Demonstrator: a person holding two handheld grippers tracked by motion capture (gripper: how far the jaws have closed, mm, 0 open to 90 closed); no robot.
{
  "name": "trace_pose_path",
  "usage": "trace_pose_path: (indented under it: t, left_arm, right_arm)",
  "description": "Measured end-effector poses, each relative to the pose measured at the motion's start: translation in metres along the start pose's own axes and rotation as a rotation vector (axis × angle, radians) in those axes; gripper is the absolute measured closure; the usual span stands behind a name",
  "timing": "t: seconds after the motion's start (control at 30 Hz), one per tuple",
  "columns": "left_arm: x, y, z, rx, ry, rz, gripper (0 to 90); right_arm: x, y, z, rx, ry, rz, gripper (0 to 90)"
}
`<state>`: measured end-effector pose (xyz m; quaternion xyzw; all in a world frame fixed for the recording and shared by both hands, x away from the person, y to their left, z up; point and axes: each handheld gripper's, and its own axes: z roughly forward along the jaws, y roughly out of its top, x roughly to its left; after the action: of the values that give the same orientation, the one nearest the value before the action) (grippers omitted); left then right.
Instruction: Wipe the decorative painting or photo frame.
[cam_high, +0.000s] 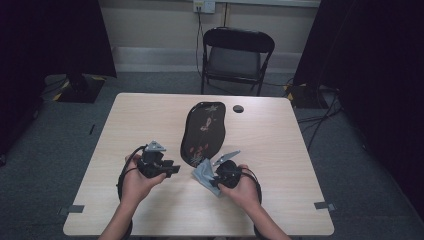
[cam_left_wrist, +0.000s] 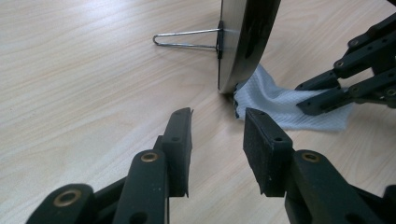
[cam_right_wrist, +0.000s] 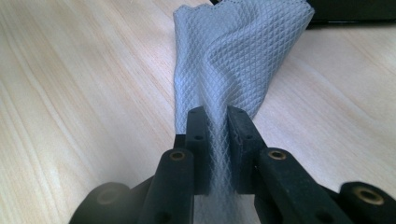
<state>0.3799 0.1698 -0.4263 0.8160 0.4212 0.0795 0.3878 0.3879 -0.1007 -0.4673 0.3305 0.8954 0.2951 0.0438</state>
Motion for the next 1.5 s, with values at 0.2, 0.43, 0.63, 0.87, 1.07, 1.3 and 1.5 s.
trace_pose_path:
  t: [0.2,0.43,0.63,0.87,1.07,1.3,1.5]
  left_arm:
    - [0.0,-0.002,0.001,0.005,0.005,-0.007,61.5]
    - [0.003,-0.003,0.001,0.008,0.009,-0.014,61.5]
    - [0.004,-0.004,0.001,0.007,0.011,-0.018,61.5]
    - [0.007,-0.004,-0.001,0.005,0.009,-0.021,61.3]
    - [0.005,-0.004,0.0,0.009,0.009,-0.018,61.0]
    - [0.005,-0.004,0.002,0.009,0.007,-0.019,60.9]
    - [0.005,-0.004,0.001,0.006,0.006,-0.02,60.8]
  right_arm:
    - [0.005,0.011,-0.026,-0.051,-0.03,-0.037,80.7]
    - [0.023,0.05,-0.084,-0.212,-0.027,-0.09,80.6]
    - [0.04,0.075,-0.095,-0.261,-0.029,-0.134,80.4]
    - [0.043,0.069,-0.075,-0.213,-0.016,-0.142,80.4]
    - [0.042,0.053,-0.056,-0.163,0.0,-0.136,80.3]
    - [0.038,0.036,-0.032,-0.102,0.013,-0.119,80.4]
    - [0.028,0.022,-0.013,-0.059,0.018,-0.081,80.4]
